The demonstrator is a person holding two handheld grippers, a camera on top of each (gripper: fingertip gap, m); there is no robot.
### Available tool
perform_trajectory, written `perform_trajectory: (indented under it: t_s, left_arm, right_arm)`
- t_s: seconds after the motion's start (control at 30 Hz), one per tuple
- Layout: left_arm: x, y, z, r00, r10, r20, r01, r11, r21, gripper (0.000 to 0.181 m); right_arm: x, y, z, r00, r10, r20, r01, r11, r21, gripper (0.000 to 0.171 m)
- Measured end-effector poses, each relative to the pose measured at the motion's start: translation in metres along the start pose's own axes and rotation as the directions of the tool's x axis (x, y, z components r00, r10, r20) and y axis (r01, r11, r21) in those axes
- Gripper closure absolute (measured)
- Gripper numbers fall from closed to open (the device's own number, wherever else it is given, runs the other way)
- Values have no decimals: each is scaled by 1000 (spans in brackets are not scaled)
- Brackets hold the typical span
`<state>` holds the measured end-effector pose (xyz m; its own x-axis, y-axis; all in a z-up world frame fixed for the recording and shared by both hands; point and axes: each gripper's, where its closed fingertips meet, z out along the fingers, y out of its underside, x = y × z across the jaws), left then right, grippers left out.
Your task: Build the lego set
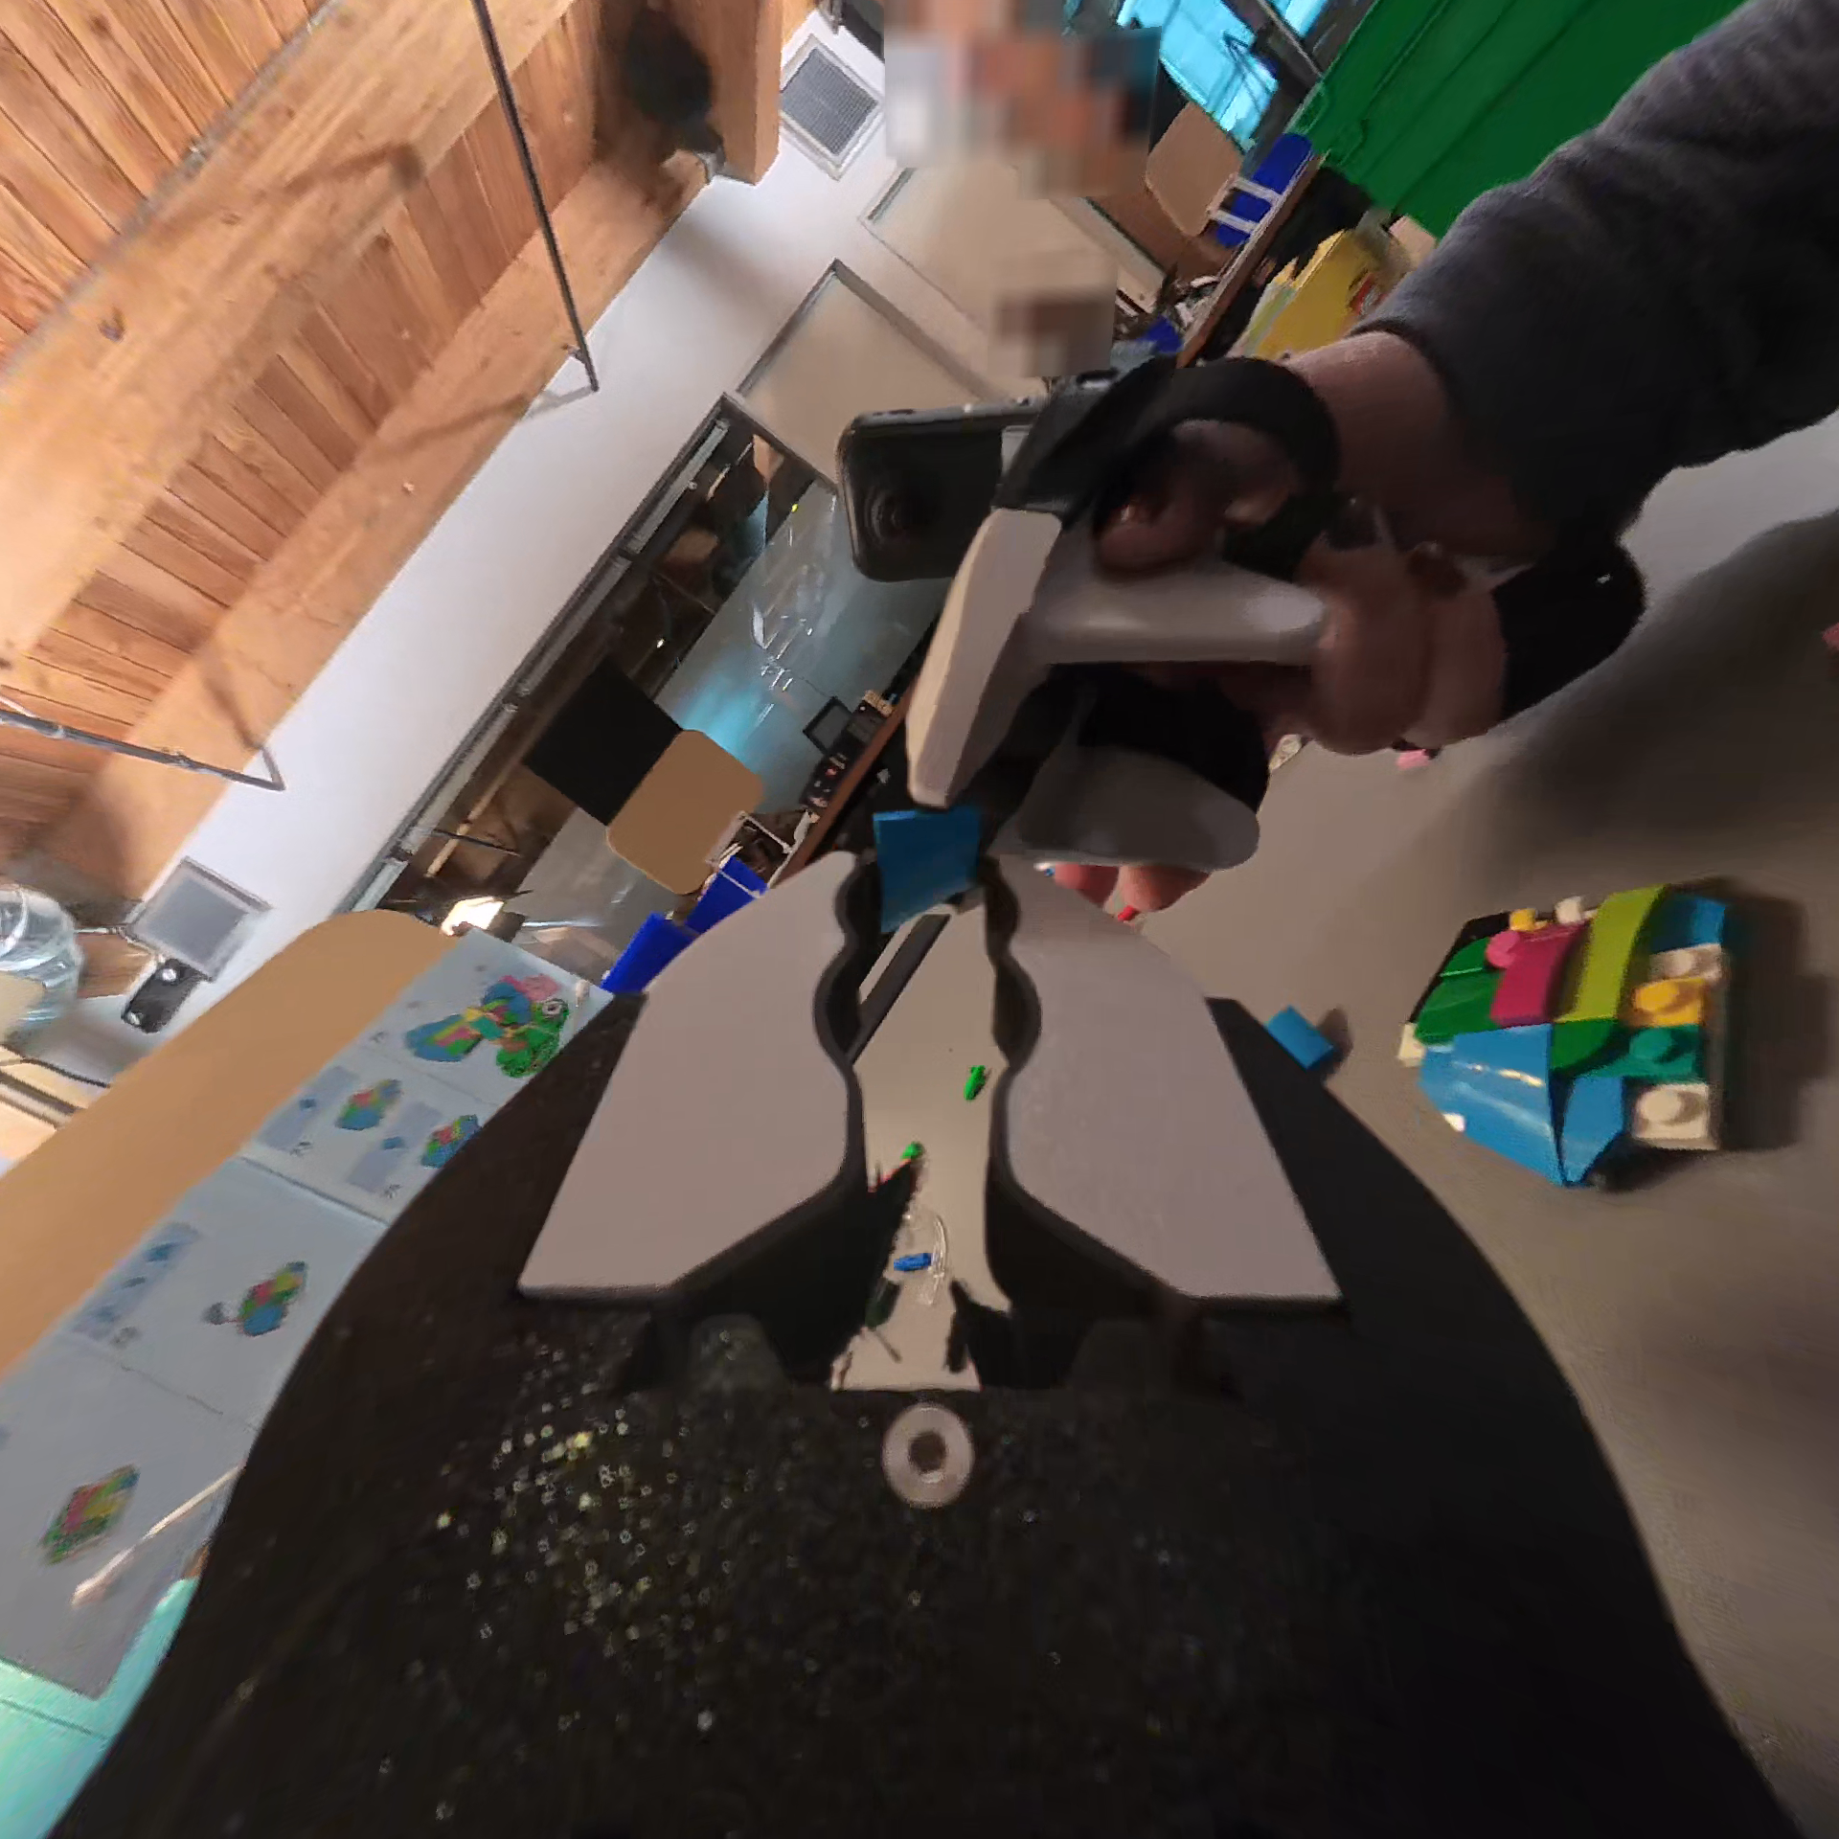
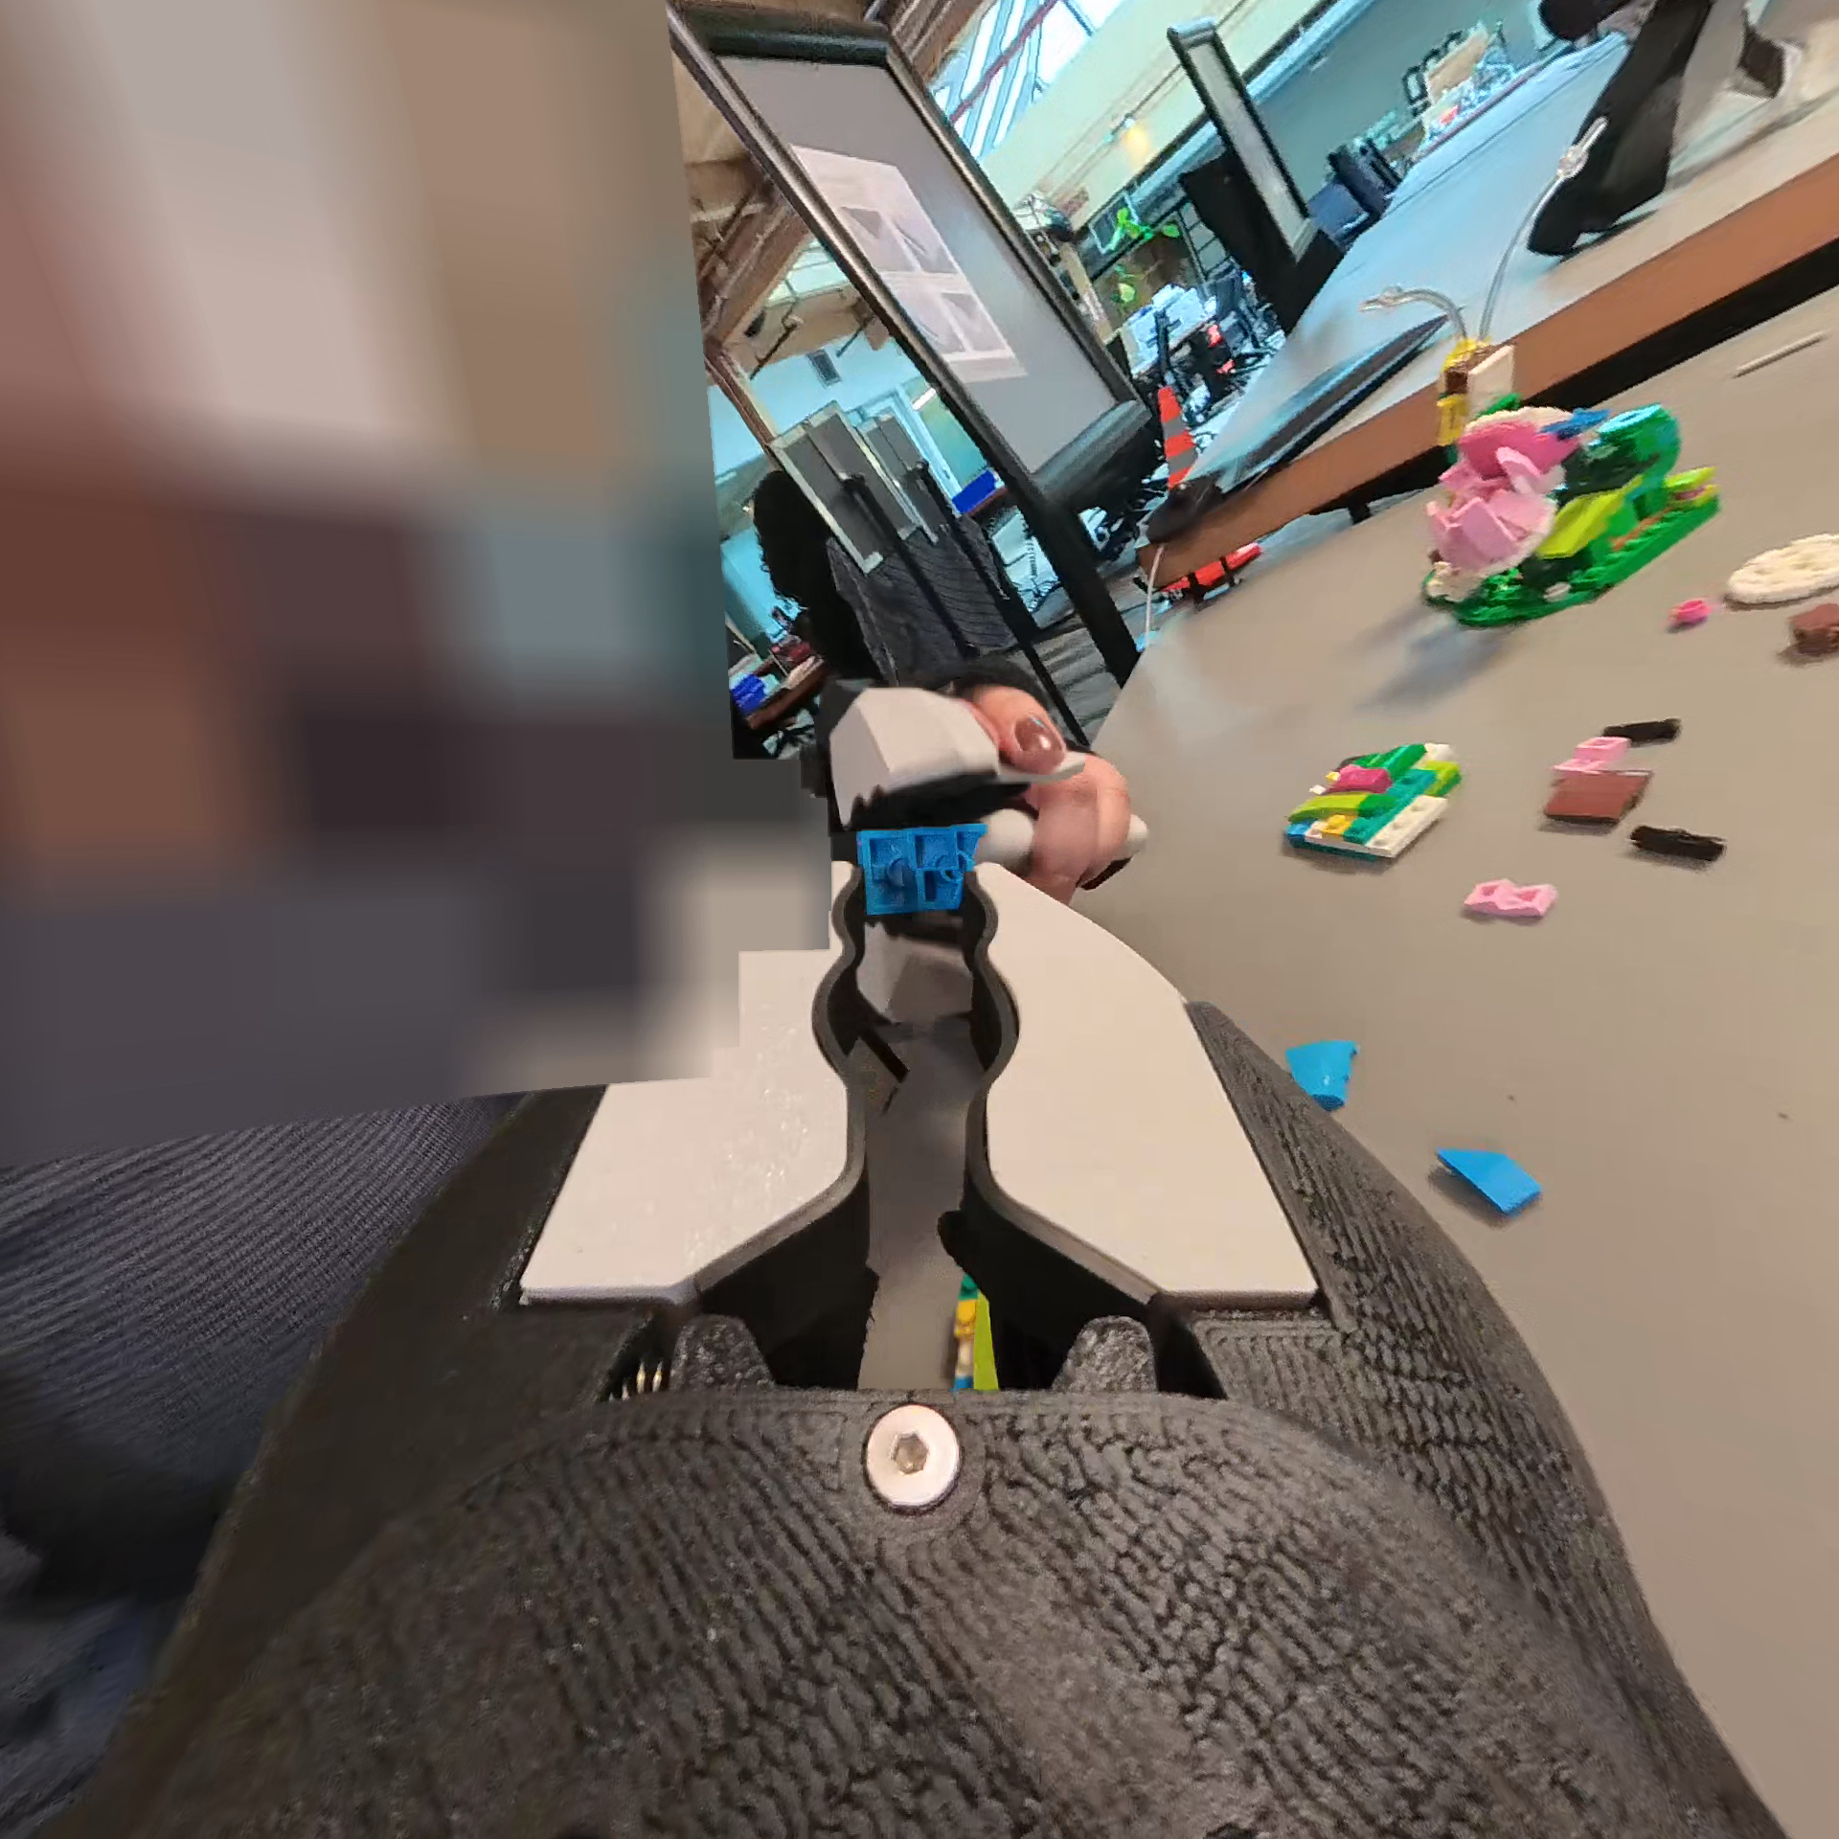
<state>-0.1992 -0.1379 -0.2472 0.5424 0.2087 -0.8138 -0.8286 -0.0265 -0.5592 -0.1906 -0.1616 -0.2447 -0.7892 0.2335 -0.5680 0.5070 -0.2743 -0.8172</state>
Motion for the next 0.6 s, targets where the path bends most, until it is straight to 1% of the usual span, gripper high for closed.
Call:
perform_trajectory:
  t_s: [0.07,0.1,0.17,0.2,0.27,0.33,0.37,0.43,0.57,0.6]
  left_arm:
    - [1,1,0,1000,12,-4,-12,1000,-14,165]
    - [1,4,1,1000,-10,-15,10,999,-36,166]
    - [-2,18,4,996,-78,-32,74,990,-119,166]
    - [-1,26,5,991,-118,-55,107,979,-171,166]
    - [3,38,5,977,-175,-124,138,955,-261,166]
    - [7,42,5,967,-187,-172,129,945,-302,166]
    - [10,43,4,963,-188,-193,120,941,-318,166]
    - [14,48,5,961,-181,-210,96,928,-361,166]
    - [27,51,6,947,-180,-265,67,920,-387,166]
    - [29,51,6,947,-172,-270,57,921,-387,166]
  right_arm:
    - [0,-2,-1,1000,-5,-5,6,1000,11,155]
    - [3,-3,-2,999,-30,-34,31,999,21,154]
    - [15,-12,-9,978,-121,-172,130,990,45,153]
    - [20,-15,-13,954,-173,-247,185,982,26,152]
    - [28,-14,-19,888,-265,-375,257,964,-71,152]
    - [37,-9,-21,806,-362,-468,300,932,-204,152]
    - [40,-5,-20,777,-398,-488,303,916,-263,153]
    - [42,2,-14,758,-432,-490,298,896,-328,153]
    - [44,10,-9,767,-430,-477,274,891,-361,155]
    - [45,11,-8,766,-430,-477,272,890,-367,159]
